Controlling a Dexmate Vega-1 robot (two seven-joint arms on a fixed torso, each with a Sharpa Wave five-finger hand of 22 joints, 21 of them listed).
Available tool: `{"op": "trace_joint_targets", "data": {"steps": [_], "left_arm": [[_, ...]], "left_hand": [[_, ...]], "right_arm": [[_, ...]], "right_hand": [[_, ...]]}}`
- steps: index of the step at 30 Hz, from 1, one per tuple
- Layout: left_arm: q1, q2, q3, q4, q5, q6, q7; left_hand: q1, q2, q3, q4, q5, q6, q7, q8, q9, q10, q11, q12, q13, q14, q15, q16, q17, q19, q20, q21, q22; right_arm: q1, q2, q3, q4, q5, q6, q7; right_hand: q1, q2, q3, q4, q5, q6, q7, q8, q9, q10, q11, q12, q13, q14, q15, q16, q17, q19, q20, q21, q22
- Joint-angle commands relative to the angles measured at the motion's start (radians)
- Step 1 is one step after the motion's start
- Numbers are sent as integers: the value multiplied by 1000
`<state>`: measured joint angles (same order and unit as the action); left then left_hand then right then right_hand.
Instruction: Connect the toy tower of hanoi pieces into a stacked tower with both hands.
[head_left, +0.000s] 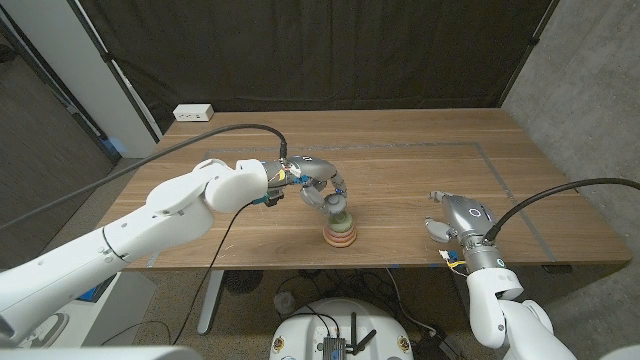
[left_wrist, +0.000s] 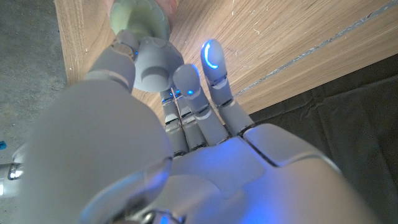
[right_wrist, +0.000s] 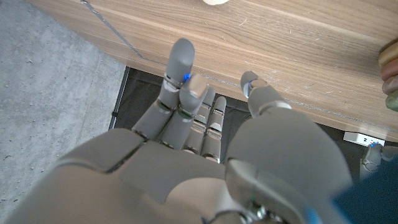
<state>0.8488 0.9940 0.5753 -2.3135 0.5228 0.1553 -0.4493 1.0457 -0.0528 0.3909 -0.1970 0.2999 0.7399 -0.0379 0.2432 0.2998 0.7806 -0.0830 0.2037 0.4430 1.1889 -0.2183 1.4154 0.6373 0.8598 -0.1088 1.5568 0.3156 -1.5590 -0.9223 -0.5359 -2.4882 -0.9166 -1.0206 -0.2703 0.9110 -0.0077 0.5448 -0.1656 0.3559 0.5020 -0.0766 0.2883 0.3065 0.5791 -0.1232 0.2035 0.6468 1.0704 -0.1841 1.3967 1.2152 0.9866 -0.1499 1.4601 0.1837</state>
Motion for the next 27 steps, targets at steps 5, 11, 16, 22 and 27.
{"op": "trace_joint_targets", "data": {"steps": [5,11,16,22,27], "left_arm": [[-24,-42,37,40,35,-28,-40],[-20,-42,36,42,36,-24,-46],[-24,-47,41,48,41,-21,-55],[-26,-54,48,49,52,-20,-57],[-30,-58,53,53,53,-19,-68]], "left_hand": [[35,36,26,29,5,3,2,-3,7,122,-122,2,149,7,-2,-8,4,3,-105,0,0],[36,36,24,29,5,4,3,-6,9,120,-122,2,151,12,-2,-7,10,4,-105,1,1],[37,36,23,30,5,4,3,-7,10,121,-123,2,150,9,-2,-14,8,6,-105,3,4],[38,36,22,30,5,3,2,-9,12,119,-121,2,153,14,-2,-12,17,5,-105,3,5],[38,36,21,30,5,2,2,-10,12,119,-121,0,150,14,-2,-12,18,4,-105,2,4]], "right_arm": [[13,-10,-9,-3,18,-17,-12],[25,-13,-13,0,27,-18,-12],[30,-14,-13,4,38,-16,-21],[27,-19,-11,5,52,-14,-35],[25,-23,-12,2,59,-19,-43]], "right_hand": [[3,7,-3,1,8,5,1,4,2,10,1,0,1,5,-35,-1,2,4,-70,-4,2],[3,7,-3,1,8,6,2,4,2,11,0,0,0,6,-35,-1,2,4,-70,-4,2],[4,8,-3,1,9,6,1,4,2,12,1,0,1,7,-35,0,4,4,-70,-5,2],[4,8,-3,2,10,7,1,3,2,10,0,-1,1,7,-35,1,4,4,-70,-5,2],[4,8,-3,1,10,8,1,4,2,10,0,-1,2,7,-35,1,4,4,-70,-5,1]]}}
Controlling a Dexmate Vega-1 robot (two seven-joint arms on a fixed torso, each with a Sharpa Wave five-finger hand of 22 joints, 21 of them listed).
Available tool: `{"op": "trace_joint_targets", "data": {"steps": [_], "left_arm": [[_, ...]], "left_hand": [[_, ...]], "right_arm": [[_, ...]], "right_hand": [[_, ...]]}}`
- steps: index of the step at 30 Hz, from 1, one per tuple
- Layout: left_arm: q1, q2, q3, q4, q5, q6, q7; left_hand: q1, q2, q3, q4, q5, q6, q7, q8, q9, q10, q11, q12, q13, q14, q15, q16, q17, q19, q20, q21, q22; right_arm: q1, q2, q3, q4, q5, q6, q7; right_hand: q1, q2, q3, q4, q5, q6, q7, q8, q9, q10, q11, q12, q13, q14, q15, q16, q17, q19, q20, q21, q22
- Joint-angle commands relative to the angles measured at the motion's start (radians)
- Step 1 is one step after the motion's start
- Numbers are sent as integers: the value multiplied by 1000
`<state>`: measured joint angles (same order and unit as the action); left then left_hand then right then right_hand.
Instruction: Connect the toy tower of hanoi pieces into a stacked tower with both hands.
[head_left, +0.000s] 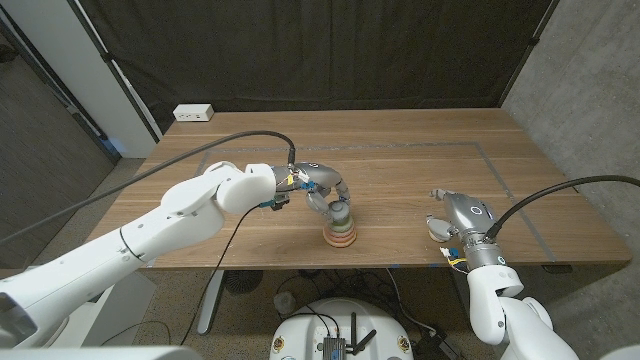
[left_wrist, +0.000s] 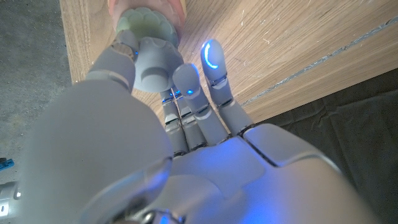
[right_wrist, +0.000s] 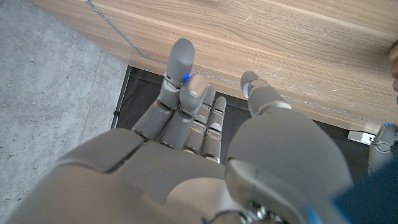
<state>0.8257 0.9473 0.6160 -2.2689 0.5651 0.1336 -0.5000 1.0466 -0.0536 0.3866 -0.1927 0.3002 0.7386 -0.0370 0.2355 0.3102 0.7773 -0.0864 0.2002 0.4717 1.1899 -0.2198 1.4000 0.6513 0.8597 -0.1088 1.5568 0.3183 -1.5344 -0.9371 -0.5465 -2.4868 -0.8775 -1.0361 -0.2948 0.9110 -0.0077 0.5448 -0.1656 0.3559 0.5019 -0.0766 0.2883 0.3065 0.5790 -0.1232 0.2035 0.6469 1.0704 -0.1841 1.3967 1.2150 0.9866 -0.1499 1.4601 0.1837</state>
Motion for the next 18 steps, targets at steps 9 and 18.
{"op": "trace_joint_targets", "data": {"steps": [9,18], "left_arm": [[-12,-16,19,15,23,3,-25],[-6,-22,30,19,56,-11,-7]], "left_hand": [[36,37,23,26,4,-2,1,-5,2,118,-118,2,121,10,0,-2,1,4,-105,2,1],[34,36,21,26,4,-7,-1,-8,3,108,-118,1,122,9,0,-6,2,3,-105,2,2]], "right_arm": [[0,-16,-9,-6,29,-16,-27],[-2,-18,-15,-9,40,-26,-44]], "right_hand": [[3,9,-3,2,11,8,2,4,2,11,-2,0,2,8,-35,2,5,4,-70,-5,2],[2,9,-4,2,12,8,1,4,2,11,-1,-1,2,7,-35,1,4,3,-70,-6,1]]}}
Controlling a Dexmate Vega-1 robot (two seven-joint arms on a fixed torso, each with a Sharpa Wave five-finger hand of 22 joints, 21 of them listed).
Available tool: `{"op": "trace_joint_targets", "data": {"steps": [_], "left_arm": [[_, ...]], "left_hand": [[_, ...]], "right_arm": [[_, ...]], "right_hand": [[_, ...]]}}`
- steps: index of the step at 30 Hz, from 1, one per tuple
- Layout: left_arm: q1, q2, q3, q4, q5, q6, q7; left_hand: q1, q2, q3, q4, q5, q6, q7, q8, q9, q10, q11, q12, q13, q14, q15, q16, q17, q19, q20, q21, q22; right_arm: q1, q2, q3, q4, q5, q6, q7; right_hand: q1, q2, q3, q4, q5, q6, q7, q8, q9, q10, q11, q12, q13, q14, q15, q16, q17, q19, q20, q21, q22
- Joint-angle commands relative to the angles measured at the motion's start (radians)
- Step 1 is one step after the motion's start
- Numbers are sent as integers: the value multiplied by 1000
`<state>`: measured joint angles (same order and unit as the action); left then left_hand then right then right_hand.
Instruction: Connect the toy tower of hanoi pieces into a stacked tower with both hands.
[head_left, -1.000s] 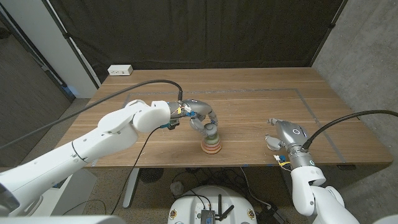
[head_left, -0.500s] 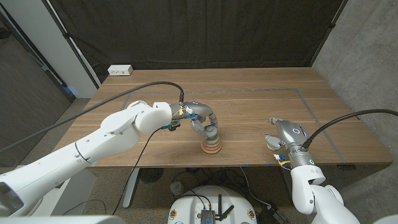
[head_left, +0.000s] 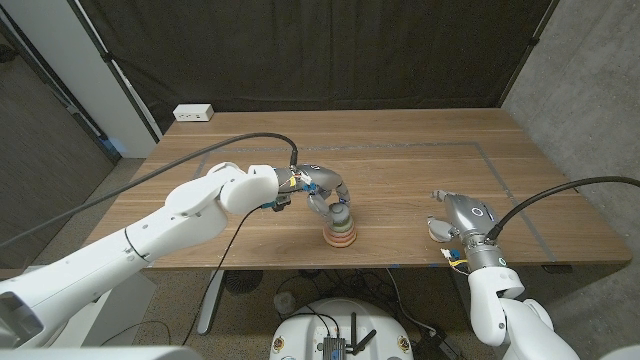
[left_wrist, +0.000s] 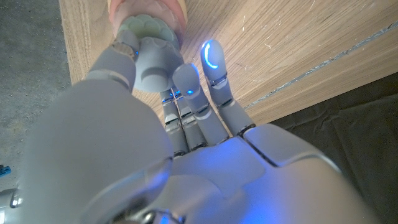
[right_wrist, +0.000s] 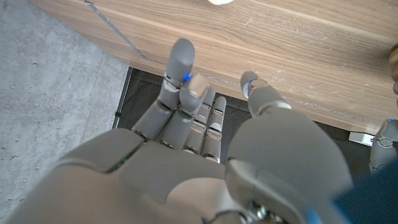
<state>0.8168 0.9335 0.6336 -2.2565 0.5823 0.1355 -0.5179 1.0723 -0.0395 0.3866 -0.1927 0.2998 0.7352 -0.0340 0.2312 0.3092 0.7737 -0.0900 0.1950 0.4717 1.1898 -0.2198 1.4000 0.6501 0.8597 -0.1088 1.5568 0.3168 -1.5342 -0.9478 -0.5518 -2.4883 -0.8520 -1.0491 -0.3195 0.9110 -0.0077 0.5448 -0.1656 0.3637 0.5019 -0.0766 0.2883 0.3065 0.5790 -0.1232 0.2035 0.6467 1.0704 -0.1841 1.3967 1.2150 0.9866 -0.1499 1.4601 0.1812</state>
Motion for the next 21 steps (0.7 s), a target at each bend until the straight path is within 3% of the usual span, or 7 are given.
{"op": "trace_joint_targets", "data": {"steps": [1,21], "left_arm": [[4,-10,14,7,42,-15,12],[13,-26,19,19,55,-22,9]], "left_hand": [[9,22,21,26,4,-4,-3,-4,4,110,-115,7,123,14,0,-1,9,2,-105,1,2],[9,23,17,26,3,-7,-7,-5,6,109,-115,8,121,11,0,-12,9,3,-105,2,1]], "right_arm": [[-4,-9,-9,-8,16,-11,-23],[0,-34,-19,-22,37,-31,-36]], "right_hand": [[2,9,-4,2,4,9,1,4,2,12,0,-1,2,7,-35,1,4,4,-70,-6,4],[2,9,-4,2,6,11,3,4,2,12,0,-1,2,5,-35,-1,3,4,-70,-6,5]]}}
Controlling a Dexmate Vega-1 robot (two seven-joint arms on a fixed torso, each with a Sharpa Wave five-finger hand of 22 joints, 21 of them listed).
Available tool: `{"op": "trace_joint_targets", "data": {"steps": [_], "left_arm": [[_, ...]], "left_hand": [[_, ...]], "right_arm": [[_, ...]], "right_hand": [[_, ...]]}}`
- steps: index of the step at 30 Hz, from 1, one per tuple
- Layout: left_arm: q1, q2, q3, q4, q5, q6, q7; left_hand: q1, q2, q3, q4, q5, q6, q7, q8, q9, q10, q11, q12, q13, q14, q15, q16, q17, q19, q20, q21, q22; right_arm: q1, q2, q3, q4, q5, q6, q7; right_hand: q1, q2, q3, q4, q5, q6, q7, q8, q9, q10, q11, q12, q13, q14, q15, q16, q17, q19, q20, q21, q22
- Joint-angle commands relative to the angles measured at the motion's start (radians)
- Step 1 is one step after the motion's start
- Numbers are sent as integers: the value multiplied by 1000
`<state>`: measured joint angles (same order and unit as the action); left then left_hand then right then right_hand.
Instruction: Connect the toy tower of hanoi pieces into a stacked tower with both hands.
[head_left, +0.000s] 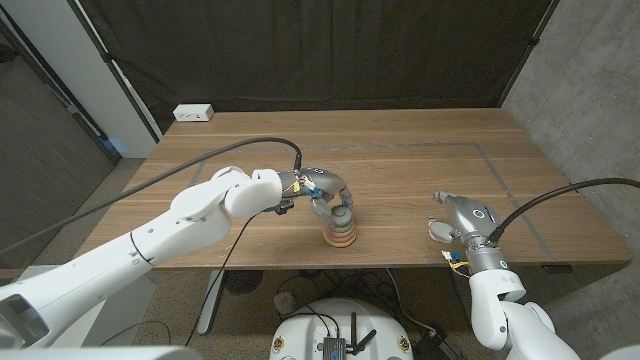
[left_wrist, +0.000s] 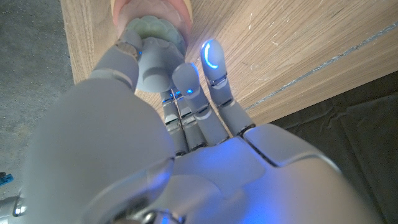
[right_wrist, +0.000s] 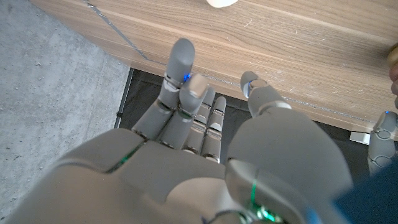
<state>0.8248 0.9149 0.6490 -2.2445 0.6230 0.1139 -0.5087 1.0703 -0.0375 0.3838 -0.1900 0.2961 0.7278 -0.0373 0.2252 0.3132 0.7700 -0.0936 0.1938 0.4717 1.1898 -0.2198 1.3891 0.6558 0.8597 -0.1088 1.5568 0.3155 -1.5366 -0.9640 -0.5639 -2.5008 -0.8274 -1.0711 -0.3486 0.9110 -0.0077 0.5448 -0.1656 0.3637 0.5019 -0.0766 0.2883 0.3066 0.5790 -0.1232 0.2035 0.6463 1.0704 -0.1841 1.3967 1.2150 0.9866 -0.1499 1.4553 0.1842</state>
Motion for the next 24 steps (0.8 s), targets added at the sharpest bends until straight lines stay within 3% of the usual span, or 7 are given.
{"op": "trace_joint_targets", "data": {"steps": [1,24], "left_arm": [[6,-8,4,8,14,2,0],[-22,-17,17,19,30,-7,-34]], "left_hand": [[12,21,20,23,7,0,-5,1,2,112,-112,9,121,11,0,-2,3,3,-105,2,2],[-3,4,4,28,6,-16,-16,-5,2,92,-112,0,113,0,-1,-18,-8,-7,-103,-1,-3]], "right_arm": [[4,-18,-9,-9,13,-12,-6],[8,-32,-13,-16,44,-22,-38]], "right_hand": [[1,9,-4,2,6,10,3,4,2,12,-1,-1,3,6,-35,0,4,4,-70,-1,2],[0,10,-5,2,7,14,4,4,2,14,-4,-1,4,5,-35,0,4,3,-70,-2,1]]}}
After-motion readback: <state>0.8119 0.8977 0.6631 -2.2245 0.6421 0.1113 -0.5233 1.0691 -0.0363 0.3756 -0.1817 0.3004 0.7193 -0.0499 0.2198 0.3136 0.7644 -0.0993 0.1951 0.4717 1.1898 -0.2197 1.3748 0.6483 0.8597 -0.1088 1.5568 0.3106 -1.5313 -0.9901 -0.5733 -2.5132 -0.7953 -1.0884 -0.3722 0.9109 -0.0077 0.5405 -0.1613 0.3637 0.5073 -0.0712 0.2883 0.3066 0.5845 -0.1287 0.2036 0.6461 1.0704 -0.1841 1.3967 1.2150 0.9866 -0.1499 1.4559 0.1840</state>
